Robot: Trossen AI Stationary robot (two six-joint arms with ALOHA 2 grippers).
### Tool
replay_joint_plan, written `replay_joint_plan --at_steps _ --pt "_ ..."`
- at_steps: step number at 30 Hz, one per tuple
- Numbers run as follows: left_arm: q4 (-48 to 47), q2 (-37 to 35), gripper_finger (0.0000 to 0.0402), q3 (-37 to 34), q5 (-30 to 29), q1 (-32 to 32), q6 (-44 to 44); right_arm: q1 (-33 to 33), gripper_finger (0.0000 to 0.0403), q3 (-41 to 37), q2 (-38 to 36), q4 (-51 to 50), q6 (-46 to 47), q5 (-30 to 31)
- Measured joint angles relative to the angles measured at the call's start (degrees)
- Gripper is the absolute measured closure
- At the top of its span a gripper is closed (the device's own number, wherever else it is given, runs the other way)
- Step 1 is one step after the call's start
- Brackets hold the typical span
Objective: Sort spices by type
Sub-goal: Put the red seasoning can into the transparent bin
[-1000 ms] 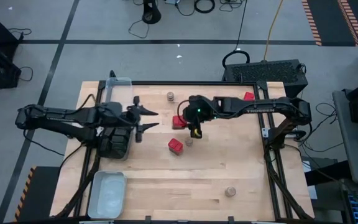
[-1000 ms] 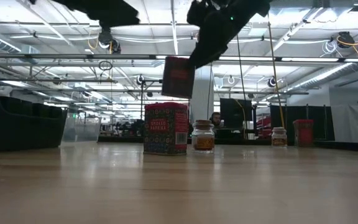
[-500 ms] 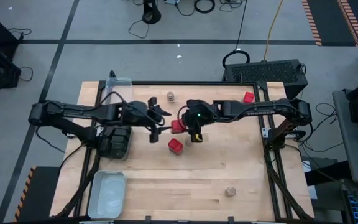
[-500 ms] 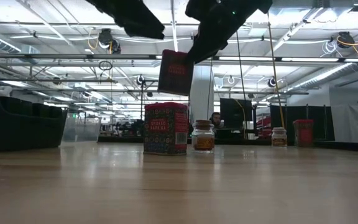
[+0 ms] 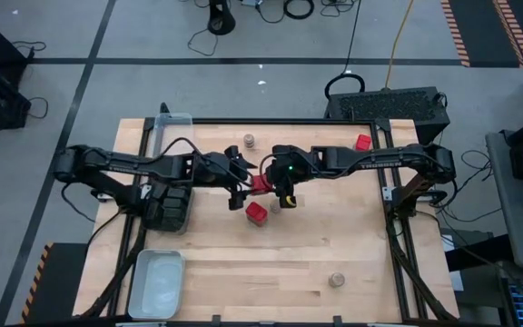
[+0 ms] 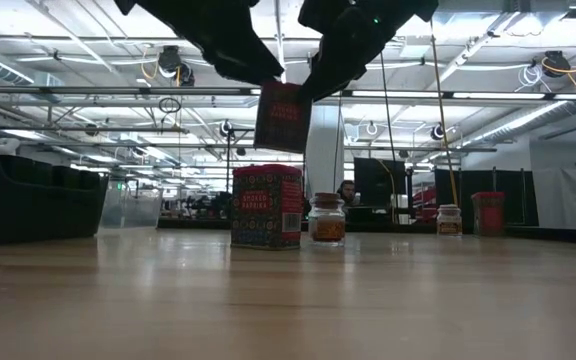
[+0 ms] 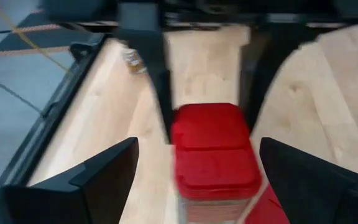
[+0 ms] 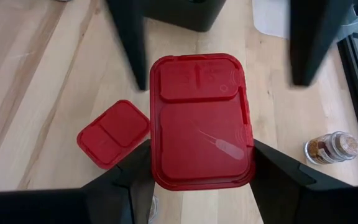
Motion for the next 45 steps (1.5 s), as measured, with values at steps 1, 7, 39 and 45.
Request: replay_joint_plan --at_steps 1,7,39,45 --pt "0.2 0.4 0.0061 0.0 0.5 0.0 0.0 0.0 0.0207 0.0 0.0 0.1 0.0 0.0" --pt "0.1 2.3 0.0061 0.0 0.7 0.0 0.4 0.0 0.0207 0.0 0.0 0.3 0.0 0.0" --pt "0.3 2.9 0.017 0.0 0.4 0.0 1.5 0.0 0.0205 0.0 0.0 0.6 0.6 -0.1" --pt "0.2 1.5 0.017 -0.1 0.2 0.3 3.5 -0.1 0.0165 0.1 -0.4 1.0 0.2 1.1"
